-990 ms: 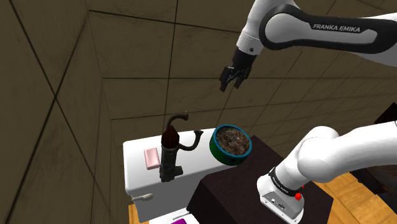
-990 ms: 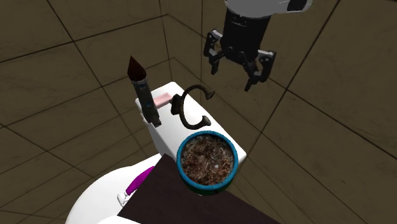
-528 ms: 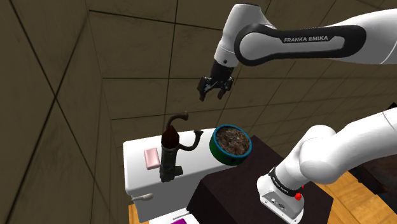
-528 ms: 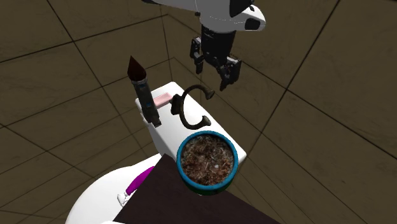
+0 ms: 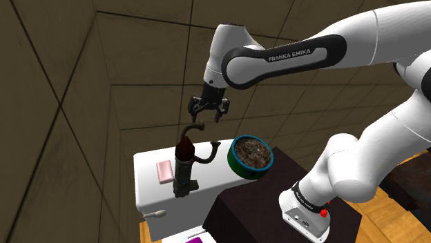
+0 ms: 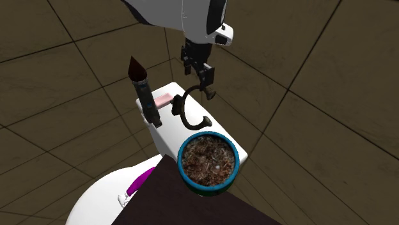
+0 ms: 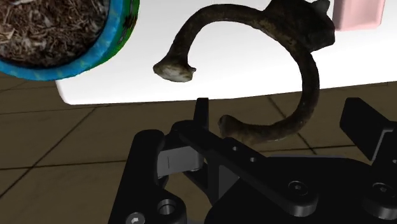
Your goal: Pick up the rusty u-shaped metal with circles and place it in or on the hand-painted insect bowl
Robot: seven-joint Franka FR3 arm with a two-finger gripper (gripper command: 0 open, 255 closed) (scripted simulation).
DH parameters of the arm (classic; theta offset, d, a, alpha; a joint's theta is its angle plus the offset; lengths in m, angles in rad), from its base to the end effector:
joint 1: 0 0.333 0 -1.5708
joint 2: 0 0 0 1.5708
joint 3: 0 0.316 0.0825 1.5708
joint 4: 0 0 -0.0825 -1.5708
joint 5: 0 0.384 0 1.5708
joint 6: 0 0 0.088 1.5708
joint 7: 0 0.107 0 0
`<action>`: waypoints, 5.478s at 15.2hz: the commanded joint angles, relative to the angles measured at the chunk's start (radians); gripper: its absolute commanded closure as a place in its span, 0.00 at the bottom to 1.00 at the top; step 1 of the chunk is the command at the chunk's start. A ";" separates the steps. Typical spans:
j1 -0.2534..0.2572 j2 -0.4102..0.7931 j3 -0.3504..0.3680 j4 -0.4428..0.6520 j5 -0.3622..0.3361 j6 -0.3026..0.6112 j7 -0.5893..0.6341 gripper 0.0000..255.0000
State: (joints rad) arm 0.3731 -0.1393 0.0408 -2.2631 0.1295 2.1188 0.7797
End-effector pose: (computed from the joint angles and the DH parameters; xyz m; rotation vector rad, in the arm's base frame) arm 0.4513 0.2050 0.4187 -2.9846 0.6580 0.0962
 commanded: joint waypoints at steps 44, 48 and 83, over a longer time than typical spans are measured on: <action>-0.018 0.281 0.141 0.150 0.013 0.071 -0.426 1.00; -0.021 0.253 0.142 0.172 0.015 0.021 -0.422 1.00; -0.047 -0.256 0.094 -0.167 0.036 -0.175 -0.571 0.00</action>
State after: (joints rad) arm 0.3162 -0.4083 0.1218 -2.4134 0.1726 1.9179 0.2189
